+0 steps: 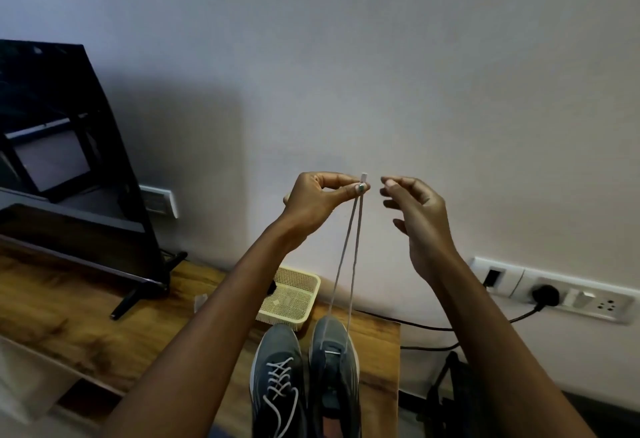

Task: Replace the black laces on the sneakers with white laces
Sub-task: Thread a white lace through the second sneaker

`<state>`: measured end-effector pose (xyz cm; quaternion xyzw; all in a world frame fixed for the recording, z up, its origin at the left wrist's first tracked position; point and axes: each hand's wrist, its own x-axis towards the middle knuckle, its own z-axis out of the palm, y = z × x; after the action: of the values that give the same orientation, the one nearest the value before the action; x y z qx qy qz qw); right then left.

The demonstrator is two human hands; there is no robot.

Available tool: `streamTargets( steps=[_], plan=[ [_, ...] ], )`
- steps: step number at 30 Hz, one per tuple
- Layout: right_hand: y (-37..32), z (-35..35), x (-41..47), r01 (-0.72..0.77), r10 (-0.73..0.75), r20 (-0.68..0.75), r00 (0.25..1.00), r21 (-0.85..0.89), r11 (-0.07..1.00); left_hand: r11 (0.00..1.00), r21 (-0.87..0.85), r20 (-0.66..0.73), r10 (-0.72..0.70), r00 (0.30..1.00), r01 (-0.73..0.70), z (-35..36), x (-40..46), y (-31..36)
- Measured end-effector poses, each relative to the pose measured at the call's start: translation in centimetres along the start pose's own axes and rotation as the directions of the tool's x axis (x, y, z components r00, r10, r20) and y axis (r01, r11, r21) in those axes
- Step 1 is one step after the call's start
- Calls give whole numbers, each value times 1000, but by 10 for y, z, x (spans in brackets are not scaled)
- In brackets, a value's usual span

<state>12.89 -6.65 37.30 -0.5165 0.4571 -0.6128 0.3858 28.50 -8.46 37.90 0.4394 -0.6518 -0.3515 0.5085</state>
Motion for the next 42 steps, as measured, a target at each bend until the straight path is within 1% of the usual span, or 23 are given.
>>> streamTargets(
  steps=[3,6,8,12,15,17,18,21,22,23,24,25,27,29,30,31,32,33,35,37,38,40,42],
  plan=[
    [12,-1,-7,-30,32,58,998,-31,999,1000,-3,-7,-6,1000,6,0,-2,3],
    [16,4,-12,2,1,151,989,-21,1000,1000,-18,-16,-5,1000,4,1,-1,2],
    [19,8,-12,31,-27,160,987,-20,999,999,-40,-13,-11,1000,11,2,-1,0],
    [31,14,-12,46,-46,64,997,2,999,1000,4,-23,-21,1000,21,3,0,-12],
    [56,10,-11,-18,19,-34,999,37,999,998,-3,-174,-69,982,70,-4,0,-35],
    [79,5,-15,-82,87,-73,993,73,994,995,-12,-363,-97,927,100,-14,-5,-60],
    [92,2,-17,-117,125,-81,989,97,988,990,13,-473,-119,873,142,-19,-9,-76],
    [134,-3,-27,-218,230,-104,968,119,969,952,64,-762,-147,631,300,-30,-30,-114],
    [148,-5,-29,-248,258,-117,959,93,964,929,101,-815,-128,565,356,-33,-38,-126],
    [165,-6,-31,-279,284,-125,951,56,959,883,172,-839,-100,535,436,-35,-46,-140],
    [180,-8,-32,-306,305,-129,944,19,952,808,274,-838,-65,542,521,-35,-54,-152],
    [195,-8,-34,-331,327,-124,937,-13,943,702,383,-812,-55,581,601,-32,-61,-164],
    [218,-8,-39,-378,369,-109,923,-79,922,549,527,-731,-98,675,649,-15,-78,-178],
    [237,-7,-43,-405,397,-81,914,-161,900,498,653,-580,-156,800,571,10,-89,-187],
    [244,-7,-45,-413,412,-50,910,-206,887,478,736,-452,-179,874,479,24,-94,-192],
    [250,-8,-46,-419,431,-8,902,-251,873,474,794,-308,-224,925,380,36,-98,-197],
    [253,-8,-46,-419,451,43,891,-301,857,496,806,-189,-299,935,322,46,-100,-200],
    [257,-7,-46,-405,465,94,880,-362,840,514,799,-91,-411,907,313,54,-102,-203],
    [263,-5,-45,-335,465,178,867,-480,810,442,849,20,-573,820,288,67,-105,-212],
    [268,-1,-46,-277,473,245,847,-556,784,343,907,16,-607,795,244,72,-107,-219],
    [272,0,-48,-252,482,273,833,-588,768,335,907,-4,-599,801,255,72,-108,-225],
    [279,0,-49,-185,493,324,807,-654,733,373,874,-23,-609,793,312,70,-108,-234],
    [283,-2,-49,-132,503,357,787,-700,702,459,800,16,-660,751,387,65,-102,-244]
  ],
)
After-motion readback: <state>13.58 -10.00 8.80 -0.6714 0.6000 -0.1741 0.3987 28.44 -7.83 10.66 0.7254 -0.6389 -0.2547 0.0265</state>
